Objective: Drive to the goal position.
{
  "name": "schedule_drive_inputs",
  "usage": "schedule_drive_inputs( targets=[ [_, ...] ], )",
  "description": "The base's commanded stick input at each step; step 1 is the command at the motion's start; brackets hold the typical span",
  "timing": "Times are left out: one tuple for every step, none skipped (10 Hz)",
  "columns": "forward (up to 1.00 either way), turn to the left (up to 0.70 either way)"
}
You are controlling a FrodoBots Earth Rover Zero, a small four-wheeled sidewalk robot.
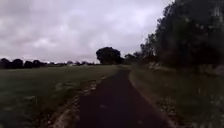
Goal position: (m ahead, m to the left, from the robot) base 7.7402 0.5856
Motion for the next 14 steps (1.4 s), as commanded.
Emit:
schedule_drive_inputs(
  targets=[
    [0.85, -0.09],
    [0.85, -0.01],
    [0.85, 0.0],
    [0.85, 0.0],
    [0.85, 0.0],
    [0.85, 0.0],
    [0.85, 0.0],
    [0.85, 0.0],
    [0.85, 0.0],
    [0.85, 0.0],
    [0.85, 0.0],
    [0.85, 0.0],
    [0.85, 0.0],
    [0.85, 0.0]
  ],
)
